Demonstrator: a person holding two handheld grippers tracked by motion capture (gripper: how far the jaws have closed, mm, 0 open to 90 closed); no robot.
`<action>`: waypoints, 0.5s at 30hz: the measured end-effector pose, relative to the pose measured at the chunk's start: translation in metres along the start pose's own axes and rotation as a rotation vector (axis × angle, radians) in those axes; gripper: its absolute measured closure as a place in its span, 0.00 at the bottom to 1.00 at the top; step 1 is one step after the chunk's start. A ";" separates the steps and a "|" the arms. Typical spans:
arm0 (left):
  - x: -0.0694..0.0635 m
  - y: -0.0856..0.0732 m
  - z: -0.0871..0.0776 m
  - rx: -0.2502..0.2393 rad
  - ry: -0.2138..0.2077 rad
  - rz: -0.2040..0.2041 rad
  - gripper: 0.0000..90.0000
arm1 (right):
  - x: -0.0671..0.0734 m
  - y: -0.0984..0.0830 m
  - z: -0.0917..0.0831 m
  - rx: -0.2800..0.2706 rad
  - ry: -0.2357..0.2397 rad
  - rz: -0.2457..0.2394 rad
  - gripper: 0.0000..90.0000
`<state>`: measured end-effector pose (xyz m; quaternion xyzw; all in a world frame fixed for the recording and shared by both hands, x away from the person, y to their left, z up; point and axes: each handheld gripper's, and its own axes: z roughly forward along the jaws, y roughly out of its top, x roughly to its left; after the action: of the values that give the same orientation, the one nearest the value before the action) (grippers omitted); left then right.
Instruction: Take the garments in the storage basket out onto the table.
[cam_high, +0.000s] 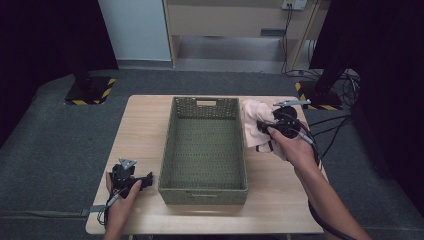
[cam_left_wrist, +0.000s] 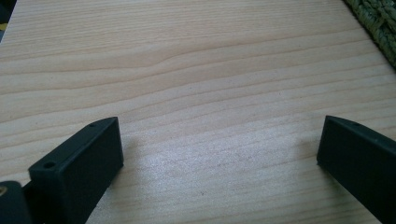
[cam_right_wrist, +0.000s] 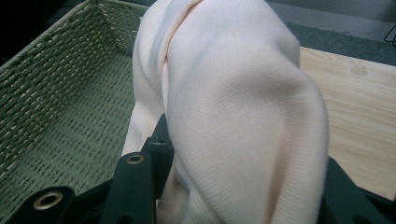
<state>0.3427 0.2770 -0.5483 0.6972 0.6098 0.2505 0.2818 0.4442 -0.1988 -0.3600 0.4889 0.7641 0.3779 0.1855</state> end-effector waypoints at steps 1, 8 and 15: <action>0.000 0.000 0.000 0.000 0.000 0.000 0.00 | -0.002 0.000 0.000 0.000 -0.003 0.003 0.63; 0.000 0.000 0.000 0.000 0.000 0.000 0.00 | -0.015 -0.004 -0.003 0.004 -0.023 0.018 0.63; 0.000 0.000 0.000 0.000 0.000 0.000 0.00 | -0.023 -0.006 -0.006 0.002 -0.037 0.026 0.63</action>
<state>0.3427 0.2769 -0.5483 0.6971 0.6098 0.2505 0.2818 0.4472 -0.2230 -0.3633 0.5060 0.7544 0.3704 0.1940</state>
